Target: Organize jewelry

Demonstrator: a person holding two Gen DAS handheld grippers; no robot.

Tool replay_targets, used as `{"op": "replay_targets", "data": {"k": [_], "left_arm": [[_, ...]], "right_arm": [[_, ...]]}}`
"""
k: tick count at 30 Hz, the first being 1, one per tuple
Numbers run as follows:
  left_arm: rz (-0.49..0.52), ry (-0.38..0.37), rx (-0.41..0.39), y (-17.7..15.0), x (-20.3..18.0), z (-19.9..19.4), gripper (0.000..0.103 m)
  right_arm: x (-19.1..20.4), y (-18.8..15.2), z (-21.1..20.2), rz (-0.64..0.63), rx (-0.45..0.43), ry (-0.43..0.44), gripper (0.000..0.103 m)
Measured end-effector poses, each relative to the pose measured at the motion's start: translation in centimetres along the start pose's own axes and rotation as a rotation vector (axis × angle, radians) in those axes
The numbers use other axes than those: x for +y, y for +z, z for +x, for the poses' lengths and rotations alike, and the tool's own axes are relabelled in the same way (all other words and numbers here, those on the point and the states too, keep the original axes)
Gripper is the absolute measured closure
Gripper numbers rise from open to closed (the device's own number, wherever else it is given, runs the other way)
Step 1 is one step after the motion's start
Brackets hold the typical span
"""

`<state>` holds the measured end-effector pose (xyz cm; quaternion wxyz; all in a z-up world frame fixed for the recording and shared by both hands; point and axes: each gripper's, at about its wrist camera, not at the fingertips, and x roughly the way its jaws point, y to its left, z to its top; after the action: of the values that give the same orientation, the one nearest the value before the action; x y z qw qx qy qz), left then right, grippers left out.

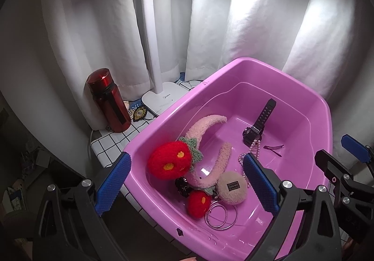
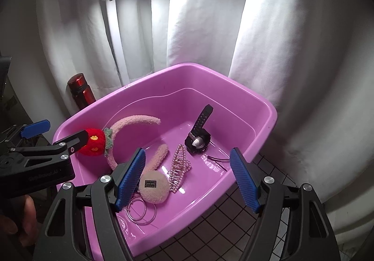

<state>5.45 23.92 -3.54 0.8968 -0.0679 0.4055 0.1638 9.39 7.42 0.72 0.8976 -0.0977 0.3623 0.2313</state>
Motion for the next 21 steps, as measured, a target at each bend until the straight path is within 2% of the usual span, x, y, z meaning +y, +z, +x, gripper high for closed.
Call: {"op": "replay_targets", "data": {"k": [21], "left_arm": [[0.008,0.0,-0.009,-0.7,-0.5,-1.6,0.008]], "right_arm": [[-0.1,-1.0,-1.7,-0.003,-0.013,-0.005,0.032]]}}
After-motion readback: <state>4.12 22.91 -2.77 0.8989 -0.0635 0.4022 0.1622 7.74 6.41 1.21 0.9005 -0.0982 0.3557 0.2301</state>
